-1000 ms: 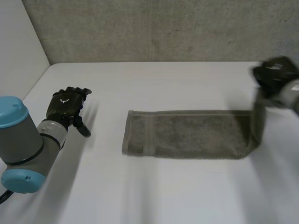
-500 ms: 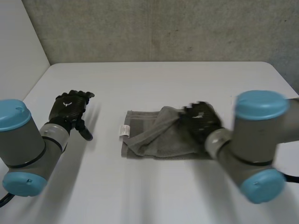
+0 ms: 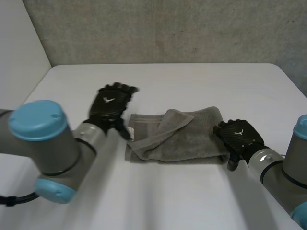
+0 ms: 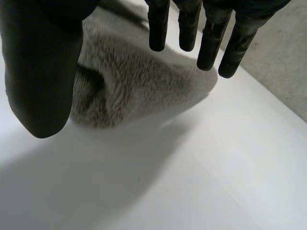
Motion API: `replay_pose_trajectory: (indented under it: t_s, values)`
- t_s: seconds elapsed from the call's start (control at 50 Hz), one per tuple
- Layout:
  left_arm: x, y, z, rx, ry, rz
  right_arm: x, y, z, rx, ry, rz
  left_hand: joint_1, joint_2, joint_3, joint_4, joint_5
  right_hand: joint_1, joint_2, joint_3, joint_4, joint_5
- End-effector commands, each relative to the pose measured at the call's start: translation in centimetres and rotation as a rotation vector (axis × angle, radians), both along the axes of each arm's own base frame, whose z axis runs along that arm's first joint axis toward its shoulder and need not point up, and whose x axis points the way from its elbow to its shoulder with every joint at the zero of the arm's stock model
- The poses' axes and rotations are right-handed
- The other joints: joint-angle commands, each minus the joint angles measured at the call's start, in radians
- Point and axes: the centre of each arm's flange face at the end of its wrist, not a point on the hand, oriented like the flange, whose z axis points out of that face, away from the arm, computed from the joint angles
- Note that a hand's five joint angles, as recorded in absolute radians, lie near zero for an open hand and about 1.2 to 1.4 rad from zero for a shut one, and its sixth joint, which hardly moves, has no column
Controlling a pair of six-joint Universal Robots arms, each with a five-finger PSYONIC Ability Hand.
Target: Fold the towel.
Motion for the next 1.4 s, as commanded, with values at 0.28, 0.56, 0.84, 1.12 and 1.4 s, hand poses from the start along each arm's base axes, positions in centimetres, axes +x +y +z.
replay_pose_trajectory:
  t_s: [0.28, 0.56, 0.84, 1.12, 1.4]
  values:
    - [-9.7, -0.7, -6.3, 0.102, -0.055, -0.164, 0.1, 0.6, -0.1, -0.006, -0.083, -0.02, -0.057, -0.064, -0.046, -0.065, -0.194, 0.102, 0.121, 0.116, 0.116, 0.1]
    - [-7.1, -3.7, -5.2, 0.072, -0.067, 0.169, 0.0, -0.4, -1.5, 0.012, -0.073, -0.032, -0.051, -0.058, -0.04, -0.059, -0.188, 0.541, 0.56, 0.555, 0.555, 0.539]
    - [-3.9, -1.0, -4.1, 0.1, -0.1, 0.218, 0.3, -0.2, -1.8, 0.011, -0.043, -0.016, -0.069, -0.076, -0.057, -0.077, -0.206, 1.093, 1.112, 1.107, 1.107, 1.091]
    - [-1.5, 0.2, -5.5, 0.138, -0.133, 0.244, -0.8, 2.1, -1.5, 0.059, 0.096, 0.041, -0.069, -0.076, -0.057, -0.077, -0.206, 1.093, 1.112, 1.107, 1.107, 1.091]
    - [-4.2, 1.7, -2.5, 0.036, -0.05, 0.162, -3.9, 0.2, -0.1, 0.04, 0.093, 0.013, -0.072, -0.079, -0.06, -0.08, -0.209, 1.093, 1.112, 1.107, 1.107, 1.091]
